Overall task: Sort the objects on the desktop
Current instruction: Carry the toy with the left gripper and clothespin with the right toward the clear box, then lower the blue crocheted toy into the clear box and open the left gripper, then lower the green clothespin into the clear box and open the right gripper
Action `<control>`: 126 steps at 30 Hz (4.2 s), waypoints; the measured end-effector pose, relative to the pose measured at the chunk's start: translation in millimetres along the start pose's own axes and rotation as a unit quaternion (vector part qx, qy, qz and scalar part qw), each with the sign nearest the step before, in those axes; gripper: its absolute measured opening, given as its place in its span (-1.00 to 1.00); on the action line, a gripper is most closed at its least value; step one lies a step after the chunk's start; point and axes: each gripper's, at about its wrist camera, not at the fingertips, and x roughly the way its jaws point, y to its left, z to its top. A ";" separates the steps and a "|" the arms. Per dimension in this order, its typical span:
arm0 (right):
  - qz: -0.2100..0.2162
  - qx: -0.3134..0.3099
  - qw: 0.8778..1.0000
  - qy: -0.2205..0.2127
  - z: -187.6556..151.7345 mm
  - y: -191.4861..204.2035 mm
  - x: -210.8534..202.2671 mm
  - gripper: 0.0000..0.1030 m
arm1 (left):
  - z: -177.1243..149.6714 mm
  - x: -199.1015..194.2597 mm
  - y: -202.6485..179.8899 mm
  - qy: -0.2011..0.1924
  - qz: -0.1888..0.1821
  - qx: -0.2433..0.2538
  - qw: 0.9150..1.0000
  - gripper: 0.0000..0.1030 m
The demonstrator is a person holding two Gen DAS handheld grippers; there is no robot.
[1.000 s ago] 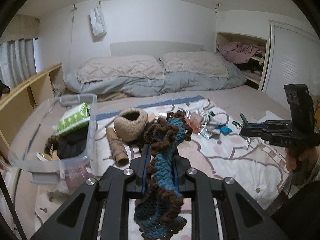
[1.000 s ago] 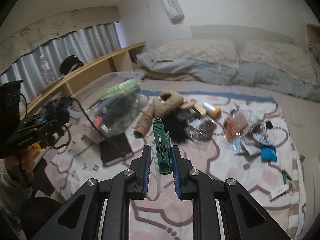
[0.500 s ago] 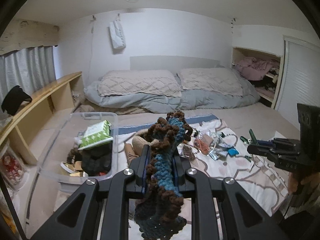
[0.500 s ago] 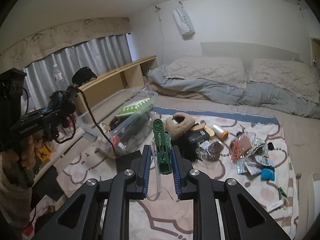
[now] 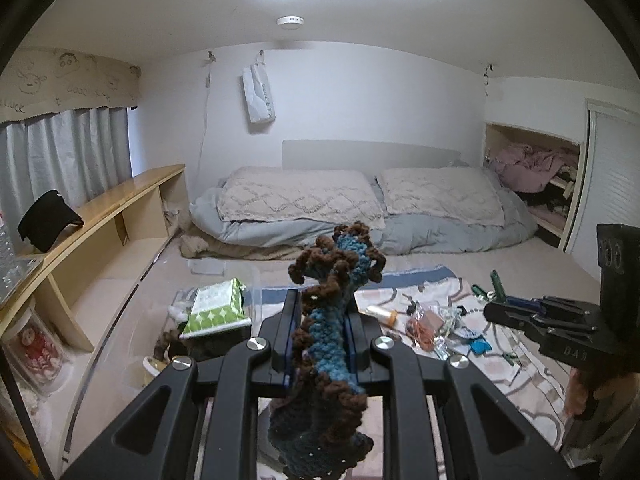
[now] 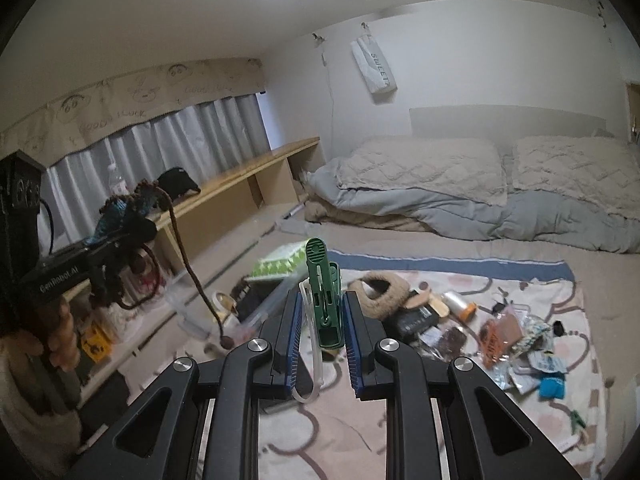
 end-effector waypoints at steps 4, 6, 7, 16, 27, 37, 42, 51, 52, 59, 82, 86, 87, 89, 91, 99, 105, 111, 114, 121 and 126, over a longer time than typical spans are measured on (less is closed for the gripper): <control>0.003 -0.006 1.000 -0.002 11.9 12.1 18.4 -0.59 | 7.9 13.1 12.7 -0.007 0.007 0.008 1.000 -0.63; 0.008 -0.009 1.000 -0.006 18.3 17.5 27.2 -0.59 | 12.3 21.2 21.4 -0.010 0.008 0.010 1.000 -0.63; 0.009 -0.010 1.000 -0.008 21.6 19.5 31.2 -0.59 | 14.2 23.6 23.8 -0.011 0.009 0.011 1.000 -0.63; 0.039 -0.001 0.999 -0.036 52.7 36.3 71.6 -0.59 | 30.3 46.5 64.0 -0.027 0.009 0.031 0.999 -0.63; 0.092 -0.028 0.995 -0.015 63.1 62.6 125.2 -0.59 | 18.8 83.7 126.8 0.006 0.038 0.013 0.999 -0.62; 0.095 -0.046 0.994 -0.016 83.3 81.5 160.6 -0.59 | 4.4 114.9 181.8 0.024 0.105 -0.041 0.993 -0.62; 0.086 -0.040 0.995 -0.015 81.4 85.8 175.2 -0.59 | -13.9 134.3 208.9 0.049 0.133 -0.079 0.987 -0.62; 0.088 -0.051 0.995 0.020 67.6 92.4 198.5 -0.59 | -51.7 177.7 232.0 0.128 0.153 -0.131 0.971 -0.62; 0.087 -0.052 0.995 0.020 67.4 92.4 199.5 -0.59 | -54.4 181.6 234.0 0.136 0.153 -0.138 0.969 -0.62; 0.086 -0.047 0.995 0.020 67.8 89.8 200.3 -0.59 | -70.9 212.3 232.9 0.181 0.142 -0.189 0.955 -0.62; 0.095 -0.032 0.993 0.060 50.7 90.7 229.8 -0.59 | -72.3 193.0 252.1 0.128 0.132 -0.273 0.944 0.55; 0.101 -0.024 0.991 0.082 39.6 90.0 241.3 -0.59 | -69.7 179.1 243.8 0.113 0.136 -0.254 0.951 0.55; 0.103 -0.022 0.991 0.088 36.7 90.0 244.2 -0.59 | -68.2 175.3 241.7 0.107 0.138 -0.250 0.952 0.55; 0.108 -0.016 0.989 0.102 30.2 90.2 251.5 -0.59 | -67.4 169.1 238.7 0.097 0.143 -0.246 0.954 0.55; 0.114 -0.010 0.987 0.115 24.5 91.2 257.6 -0.59 | -67.7 161.8 236.7 0.086 0.142 -0.245 0.955 0.55; 0.139 -0.008 0.975 0.172 0.2 110.9 282.8 -0.59 | -70.6 141.9 228.0 0.068 0.160 -0.223 0.959 0.55; 0.158 0.000 0.962 0.222 -18.7 126.1 303.8 -0.59 | -67.7 127.0 230.2 0.044 0.185 -0.206 0.960 0.55; 0.153 0.011 0.952 0.265 -34.1 128.6 319.3 -0.59 | -68.1 121.0 231.0 0.032 0.200 -0.194 0.960 0.55; 0.149 0.018 0.947 0.284 -40.2 126.8 325.2 -0.59 | -68.9 121.2 228.6 0.033 0.201 -0.186 0.961 0.55; 0.139 -0.001 0.944 0.299 -46.0 129.6 326.1 -0.59 | -66.8 122.7 220.6 0.033 0.199 -0.173 0.964 0.55; 0.134 -0.016 0.940 0.314 -45.1 134.1 329.0 -0.54 | -66.9 126.1 215.9 0.038 0.200 -0.161 0.966 0.55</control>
